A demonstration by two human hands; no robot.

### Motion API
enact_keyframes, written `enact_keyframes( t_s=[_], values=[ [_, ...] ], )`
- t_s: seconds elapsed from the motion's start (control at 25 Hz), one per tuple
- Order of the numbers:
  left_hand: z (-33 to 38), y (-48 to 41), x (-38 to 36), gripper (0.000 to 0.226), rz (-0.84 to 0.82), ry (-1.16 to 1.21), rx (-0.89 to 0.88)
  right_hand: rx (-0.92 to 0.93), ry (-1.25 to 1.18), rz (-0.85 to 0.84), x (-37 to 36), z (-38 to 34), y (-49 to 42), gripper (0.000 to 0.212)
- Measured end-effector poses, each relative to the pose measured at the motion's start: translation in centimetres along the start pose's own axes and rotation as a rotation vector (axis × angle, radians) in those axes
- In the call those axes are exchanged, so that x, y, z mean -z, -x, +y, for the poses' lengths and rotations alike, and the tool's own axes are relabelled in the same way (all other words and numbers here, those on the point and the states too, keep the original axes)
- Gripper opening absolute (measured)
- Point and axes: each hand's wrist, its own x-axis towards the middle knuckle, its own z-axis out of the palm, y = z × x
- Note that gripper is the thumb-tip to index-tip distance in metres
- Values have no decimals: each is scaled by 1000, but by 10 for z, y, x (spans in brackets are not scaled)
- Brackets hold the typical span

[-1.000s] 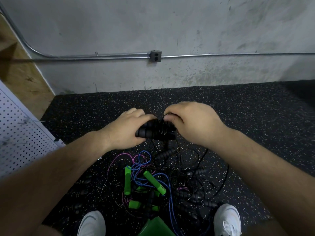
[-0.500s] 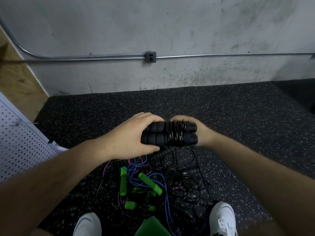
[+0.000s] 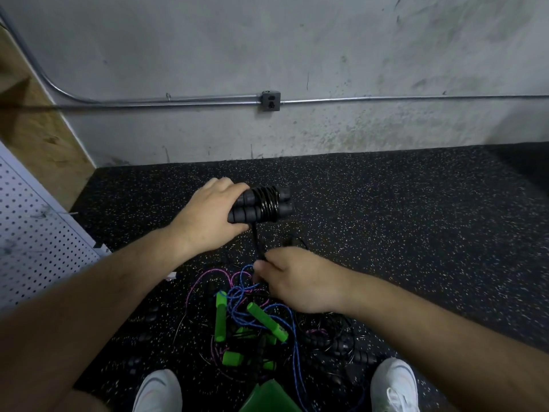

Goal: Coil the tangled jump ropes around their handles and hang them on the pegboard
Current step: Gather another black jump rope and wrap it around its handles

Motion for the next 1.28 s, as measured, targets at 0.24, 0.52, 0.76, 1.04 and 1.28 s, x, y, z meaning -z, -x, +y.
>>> enact_keyframes(
  t_s=[0.24,0.52,0.76,1.04,1.28],
  values=[
    [7,4,-5,65,-87,-37,-159,178,585,397,52,-8,14,25],
    [39,20,-1,49,-218,103,-361,174,482,488,84,31,-9,18],
    [59,33,21,73,-234,317,-235,194,-240,255,85,67,-21,8],
    [51,25,19,71,-135,358,-89,-45,-355,39,13,45,-13,34],
    [16,4,4,66,-53,94,-75,-124,-319,-49,-18,14,-13,40]
  ],
)
